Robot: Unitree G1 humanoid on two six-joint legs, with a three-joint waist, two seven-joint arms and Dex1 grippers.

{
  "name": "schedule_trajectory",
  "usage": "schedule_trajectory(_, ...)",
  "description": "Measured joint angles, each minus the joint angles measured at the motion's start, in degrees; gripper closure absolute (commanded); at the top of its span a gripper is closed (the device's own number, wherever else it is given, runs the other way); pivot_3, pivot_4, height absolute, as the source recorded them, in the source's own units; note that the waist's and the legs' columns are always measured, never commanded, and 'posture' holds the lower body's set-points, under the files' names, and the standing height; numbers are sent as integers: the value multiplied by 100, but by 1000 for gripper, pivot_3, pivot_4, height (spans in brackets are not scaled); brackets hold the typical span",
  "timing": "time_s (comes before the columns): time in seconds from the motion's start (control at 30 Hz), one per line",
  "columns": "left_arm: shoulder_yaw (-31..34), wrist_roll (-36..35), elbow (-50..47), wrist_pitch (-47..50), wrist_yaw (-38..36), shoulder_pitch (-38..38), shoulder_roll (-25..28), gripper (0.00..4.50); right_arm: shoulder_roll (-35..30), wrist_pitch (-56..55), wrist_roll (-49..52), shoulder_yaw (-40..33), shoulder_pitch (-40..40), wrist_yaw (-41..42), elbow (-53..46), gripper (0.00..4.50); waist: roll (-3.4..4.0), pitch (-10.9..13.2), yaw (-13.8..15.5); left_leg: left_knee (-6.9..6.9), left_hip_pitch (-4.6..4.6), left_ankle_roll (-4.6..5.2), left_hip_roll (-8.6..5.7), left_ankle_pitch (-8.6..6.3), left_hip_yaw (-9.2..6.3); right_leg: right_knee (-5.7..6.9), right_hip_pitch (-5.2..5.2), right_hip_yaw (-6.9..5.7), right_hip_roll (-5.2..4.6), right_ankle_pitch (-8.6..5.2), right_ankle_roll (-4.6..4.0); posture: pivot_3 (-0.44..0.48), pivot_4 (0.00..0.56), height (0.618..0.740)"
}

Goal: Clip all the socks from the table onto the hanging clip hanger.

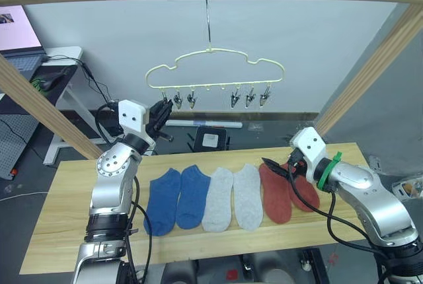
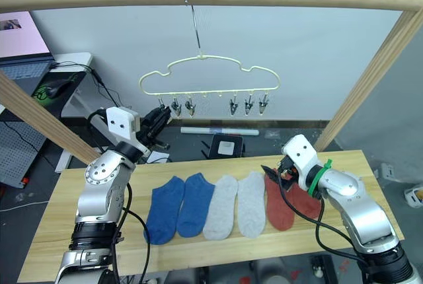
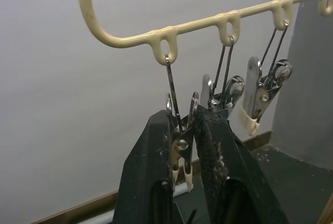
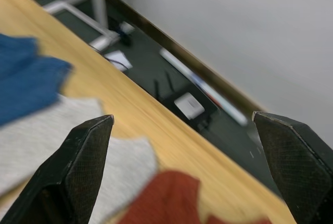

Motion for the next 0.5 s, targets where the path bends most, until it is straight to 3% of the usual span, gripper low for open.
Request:
schedule_trajectory(0.23,-30,-4,-383,283,28,68,6,4131,718,193,-455,-445,-19,-1131,1016,0,31,145,7,-6,-29,-2,3,-1,-2,-32,-12,-3,-3,12,-8,-73,310,738)
schedule_trajectory(0.5,-31,-45,-614,443,-4,67,38,4131,1219,-16,-623,-775,-128,-1621,2082,0,67,292,9,-5,-43,-11,-2,-7,0,-40,-21,-3,-12,11,6,-50,339,738)
